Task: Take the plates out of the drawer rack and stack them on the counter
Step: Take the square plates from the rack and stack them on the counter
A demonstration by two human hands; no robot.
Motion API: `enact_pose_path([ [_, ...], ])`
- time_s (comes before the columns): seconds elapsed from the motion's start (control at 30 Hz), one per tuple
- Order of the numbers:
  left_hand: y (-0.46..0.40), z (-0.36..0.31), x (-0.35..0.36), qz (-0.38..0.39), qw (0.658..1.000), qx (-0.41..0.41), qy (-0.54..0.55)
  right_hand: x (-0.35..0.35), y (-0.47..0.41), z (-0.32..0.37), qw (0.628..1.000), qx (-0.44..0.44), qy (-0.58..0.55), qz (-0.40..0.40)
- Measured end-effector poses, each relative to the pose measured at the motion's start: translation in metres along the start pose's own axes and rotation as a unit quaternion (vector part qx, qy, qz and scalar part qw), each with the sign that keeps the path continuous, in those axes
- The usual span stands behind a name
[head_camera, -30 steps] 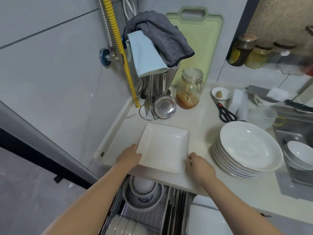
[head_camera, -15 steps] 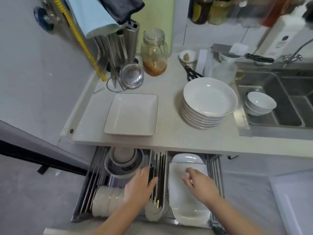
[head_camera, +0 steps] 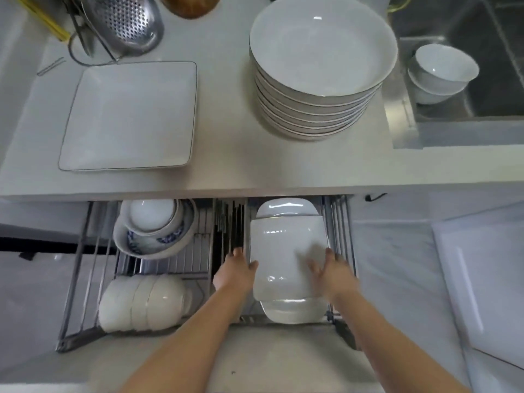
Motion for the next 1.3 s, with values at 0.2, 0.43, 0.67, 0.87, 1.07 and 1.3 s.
enact_pose_path([
  [0.2, -0.023, -0.012, 0.021, 0.015, 1.0, 0.004, -0.022, 0.017, -0.025, -0.01, 0.999, 0.032, -0.031, 0.002],
  [0.43, -0.04, -0.018, 0.032, 0.037, 0.999, -0.005, 0.002, 0.031, -0.043, -0.023, 0.992, 0.075, -0.096, 0.006],
  [0.67, -0.048, -0.015, 0.024, 0.004, 1.0, -0.005, 0.013, 0.026, -0.046, -0.028, 0.983, 0.101, -0.151, -0.019],
  [0.87, -0.035, 0.009, -0.005, -0.023, 1.0, -0.018, 0.01, 0.006, -0.028, -0.008, 0.99, 0.064, -0.12, -0.035],
  [1.07, -0.002, 0.047, -0.048, -0.032, 0.998, -0.006, 0.054, -0.01, 0.004, 0.034, 0.992, 0.001, -0.123, -0.036],
  [1.3, 0.056, 0.114, -0.098, -0.053, 0.989, 0.002, 0.141, -0.024, 0.068, 0.093, 0.983, -0.073, -0.167, -0.024],
])
Point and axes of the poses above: each hand's wrist, its own y-axis away from the middle knuckle, its own x-axis out of the palm, z = x × y, the point moved 10 cm from there along -y, towards the middle knuckle, and after that the axes turned 9 degrees about -x, right-handed, at the moved point
